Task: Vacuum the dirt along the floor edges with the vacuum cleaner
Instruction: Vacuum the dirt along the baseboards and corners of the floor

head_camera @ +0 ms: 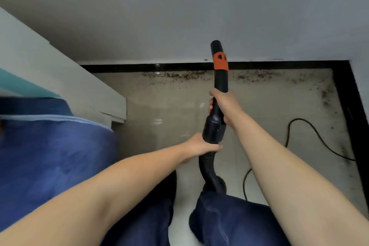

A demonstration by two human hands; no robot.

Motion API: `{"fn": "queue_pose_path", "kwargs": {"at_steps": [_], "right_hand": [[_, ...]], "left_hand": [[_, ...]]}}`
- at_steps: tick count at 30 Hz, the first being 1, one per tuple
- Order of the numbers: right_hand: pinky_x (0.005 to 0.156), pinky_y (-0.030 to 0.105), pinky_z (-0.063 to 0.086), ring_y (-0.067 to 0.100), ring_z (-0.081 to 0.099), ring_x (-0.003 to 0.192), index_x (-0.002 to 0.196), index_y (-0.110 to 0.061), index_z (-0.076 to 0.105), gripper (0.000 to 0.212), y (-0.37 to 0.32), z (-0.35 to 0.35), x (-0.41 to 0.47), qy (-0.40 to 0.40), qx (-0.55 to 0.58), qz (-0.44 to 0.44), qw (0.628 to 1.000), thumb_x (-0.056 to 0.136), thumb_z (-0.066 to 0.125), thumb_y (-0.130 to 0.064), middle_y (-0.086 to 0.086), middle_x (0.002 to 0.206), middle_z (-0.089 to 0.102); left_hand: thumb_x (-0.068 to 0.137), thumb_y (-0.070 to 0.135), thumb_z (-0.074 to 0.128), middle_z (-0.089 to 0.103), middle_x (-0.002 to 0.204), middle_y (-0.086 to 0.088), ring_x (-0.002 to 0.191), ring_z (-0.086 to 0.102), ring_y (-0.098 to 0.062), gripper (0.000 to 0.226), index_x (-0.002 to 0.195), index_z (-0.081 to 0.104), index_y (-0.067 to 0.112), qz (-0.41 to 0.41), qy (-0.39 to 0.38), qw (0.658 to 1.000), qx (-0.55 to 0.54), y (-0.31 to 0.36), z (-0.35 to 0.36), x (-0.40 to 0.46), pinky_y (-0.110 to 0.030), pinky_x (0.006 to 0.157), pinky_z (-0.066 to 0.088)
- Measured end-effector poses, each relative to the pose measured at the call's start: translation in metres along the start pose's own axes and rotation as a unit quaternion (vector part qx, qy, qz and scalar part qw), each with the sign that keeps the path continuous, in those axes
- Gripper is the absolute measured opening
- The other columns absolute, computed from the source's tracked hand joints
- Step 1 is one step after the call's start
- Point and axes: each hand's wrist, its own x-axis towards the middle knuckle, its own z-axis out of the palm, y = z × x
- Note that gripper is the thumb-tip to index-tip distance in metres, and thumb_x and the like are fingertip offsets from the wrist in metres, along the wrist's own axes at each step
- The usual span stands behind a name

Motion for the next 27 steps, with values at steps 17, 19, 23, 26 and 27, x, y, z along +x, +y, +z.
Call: {"fn": "queue_pose_path", "kwargs": {"at_steps": [17,19,23,26,27], "right_hand": [[0.046,0.027,0.049,0.016,0.049,0.037,0.086,-0.006,0.050,0.011,0.156,0.068,0.198,-0.058,-0.099,0.016,0.993,0.083,0.060,-0.008,0.005,0.054,0.052],[0.043,0.025,0.047,0.016,0.049,0.036,0.082,-0.006,0.050,0.011,0.163,0.064,0.195,-0.062,-0.114,0.040,0.991,0.082,0.060,-0.007,0.005,0.050,0.052],[0.043,0.024,0.046,0.017,0.047,0.036,0.079,-0.007,0.048,0.010,0.186,0.060,0.205,-0.059,-0.094,0.072,0.991,0.082,0.058,-0.006,0.006,0.049,0.051],[0.044,0.025,0.047,0.017,0.048,0.038,0.082,-0.007,0.049,0.009,0.191,0.068,0.210,-0.062,-0.102,0.068,0.991,0.082,0.058,-0.007,0.006,0.051,0.052],[0.044,0.025,0.047,0.016,0.049,0.038,0.083,-0.006,0.050,0.009,0.192,0.071,0.209,-0.068,-0.113,0.069,0.989,0.082,0.059,-0.007,0.005,0.051,0.052]], "left_hand": [[0.091,0.011,0.062,0.061,0.072,-0.006,0.065,0.059,-0.015,0.009,0.085,0.056,0.011,-0.009,-0.054,0.963,-0.266,-0.157,-0.047,0.162,-0.026,0.065,0.052],[0.090,0.013,0.064,0.061,0.072,-0.006,0.064,0.060,-0.016,0.009,0.088,0.056,0.012,-0.024,-0.048,0.948,-0.312,-0.162,-0.033,0.157,-0.027,0.063,0.053],[0.089,0.007,0.065,0.059,0.069,-0.007,0.060,0.059,-0.017,0.010,0.092,0.056,0.008,-0.064,-0.018,0.936,-0.347,-0.176,-0.027,0.167,-0.026,0.057,0.053],[0.089,0.004,0.064,0.058,0.070,-0.008,0.061,0.058,-0.017,0.010,0.092,0.055,0.006,-0.070,-0.006,0.933,-0.352,-0.180,-0.031,0.170,-0.026,0.058,0.053],[0.089,0.004,0.064,0.058,0.069,-0.009,0.060,0.058,-0.017,0.010,0.092,0.055,0.006,-0.072,0.000,0.930,-0.359,-0.181,-0.030,0.168,-0.027,0.058,0.052]]}}
